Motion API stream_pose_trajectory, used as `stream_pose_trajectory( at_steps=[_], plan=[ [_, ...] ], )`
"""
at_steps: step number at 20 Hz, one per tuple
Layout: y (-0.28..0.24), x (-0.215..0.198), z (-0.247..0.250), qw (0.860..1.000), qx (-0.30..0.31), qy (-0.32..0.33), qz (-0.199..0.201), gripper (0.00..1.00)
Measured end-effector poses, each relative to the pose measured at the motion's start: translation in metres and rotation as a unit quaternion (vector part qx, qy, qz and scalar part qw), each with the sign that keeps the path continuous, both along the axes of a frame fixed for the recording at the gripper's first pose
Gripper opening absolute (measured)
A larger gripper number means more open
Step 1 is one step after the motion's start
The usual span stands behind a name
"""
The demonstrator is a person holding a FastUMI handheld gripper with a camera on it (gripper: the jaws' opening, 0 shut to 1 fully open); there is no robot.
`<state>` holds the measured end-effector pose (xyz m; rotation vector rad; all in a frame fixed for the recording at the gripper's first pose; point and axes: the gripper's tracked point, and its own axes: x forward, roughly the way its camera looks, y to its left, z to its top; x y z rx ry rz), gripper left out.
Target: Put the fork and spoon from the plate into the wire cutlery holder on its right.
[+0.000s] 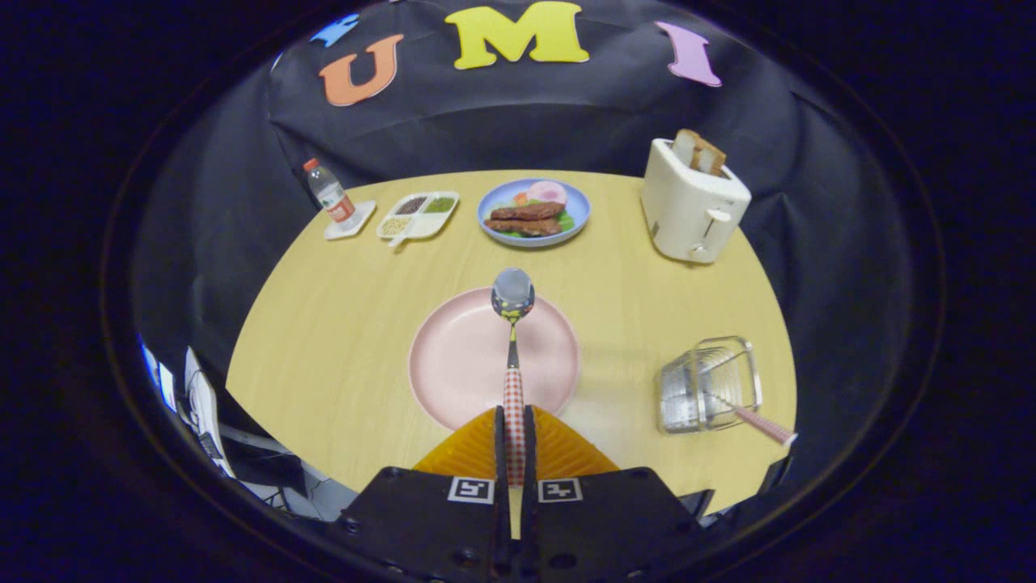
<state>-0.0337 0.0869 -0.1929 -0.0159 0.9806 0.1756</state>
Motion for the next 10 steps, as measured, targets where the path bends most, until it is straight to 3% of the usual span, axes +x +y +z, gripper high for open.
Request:
stream_pose_trajectory(
  at_steps=[4, 10],
  plan=[
    [-0.091, -0.006, 0.048, 0.999, -0.026, 0.017, -0.034, 0.05],
    [-0.160, -0.025, 0.041, 0.992, -0.056, 0.101, -0.043, 0.05]
  ],
)
